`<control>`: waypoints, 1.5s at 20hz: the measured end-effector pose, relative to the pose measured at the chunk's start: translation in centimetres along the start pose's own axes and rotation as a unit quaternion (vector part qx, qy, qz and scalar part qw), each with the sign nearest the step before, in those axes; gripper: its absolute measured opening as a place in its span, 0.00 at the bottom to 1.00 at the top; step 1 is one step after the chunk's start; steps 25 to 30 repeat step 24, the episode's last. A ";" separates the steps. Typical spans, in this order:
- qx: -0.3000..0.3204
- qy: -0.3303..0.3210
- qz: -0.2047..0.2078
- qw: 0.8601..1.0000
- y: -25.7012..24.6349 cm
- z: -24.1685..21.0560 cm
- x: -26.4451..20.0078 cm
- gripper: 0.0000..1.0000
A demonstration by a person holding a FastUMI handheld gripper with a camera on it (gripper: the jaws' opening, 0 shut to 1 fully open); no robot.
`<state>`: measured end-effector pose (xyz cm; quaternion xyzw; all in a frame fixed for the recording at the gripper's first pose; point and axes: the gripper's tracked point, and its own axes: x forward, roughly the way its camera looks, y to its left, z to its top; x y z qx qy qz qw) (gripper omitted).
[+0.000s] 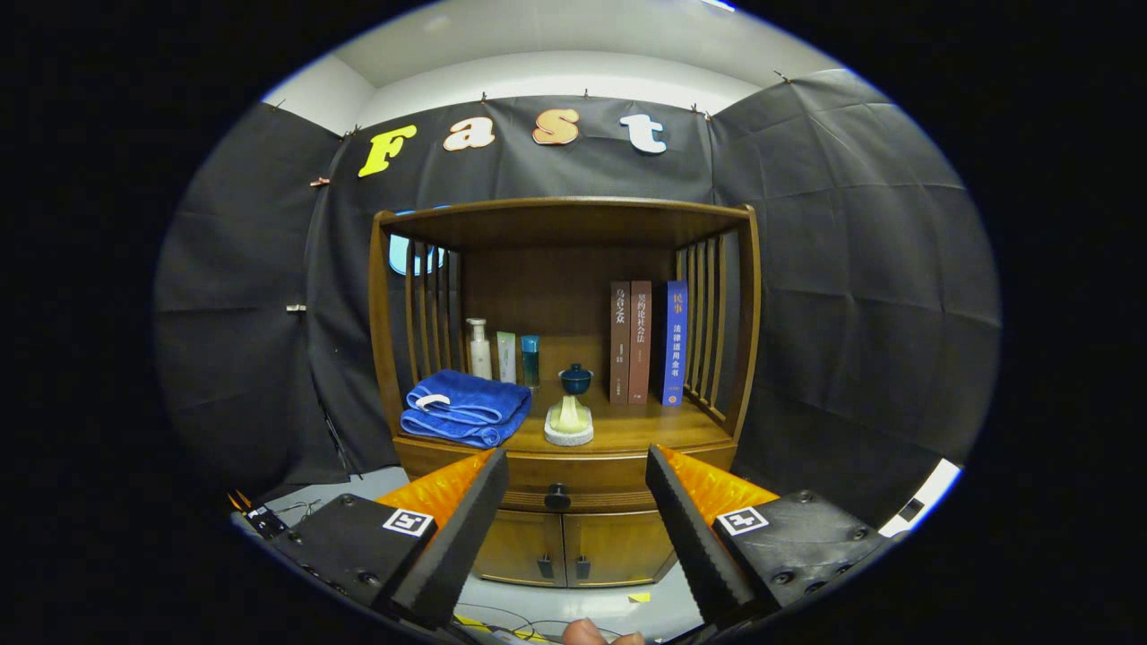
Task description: Pull open the drawer, take out the items inside it, and place them on the countertop above the cabinet.
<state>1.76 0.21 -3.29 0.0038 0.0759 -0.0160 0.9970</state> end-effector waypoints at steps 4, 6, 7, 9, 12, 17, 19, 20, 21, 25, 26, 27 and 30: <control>-0.005 -0.009 0.002 1.000 0.2 2.1 -1.0 0.99; -0.001 -0.019 0.001 1.000 0.2 3.0 -1.3 0.99; 0.003 -0.022 0.004 1.000 0.4 3.3 -1.4 0.99; 0.003 -0.023 0.004 1.000 0.4 3.2 -1.5 0.99; -0.008 -0.016 -0.005 1.000 -0.4 3.0 -1.5 0.99; 0.003 -0.013 -0.004 1.000 -0.6 2.9 -1.5 0.99; -0.002 -0.011 -0.007 1.000 -0.8 3.1 -1.2 0.99; -0.002 -0.012 -0.008 1.000 -0.9 3.3 -1.0 0.99; -0.001 -0.013 -0.006 1.000 -0.7 3.5 -0.8 0.99; 0.000 -0.013 0.000 1.000 -0.5 3.7 -0.4 0.99; 0.000 -0.013 0.000 1.000 -0.5 3.7 -0.4 0.99; 0.000 -0.013 0.000 1.000 -0.5 3.7 -0.4 0.99; 0.000 -0.013 0.000 1.000 -0.5 3.7 -0.4 0.99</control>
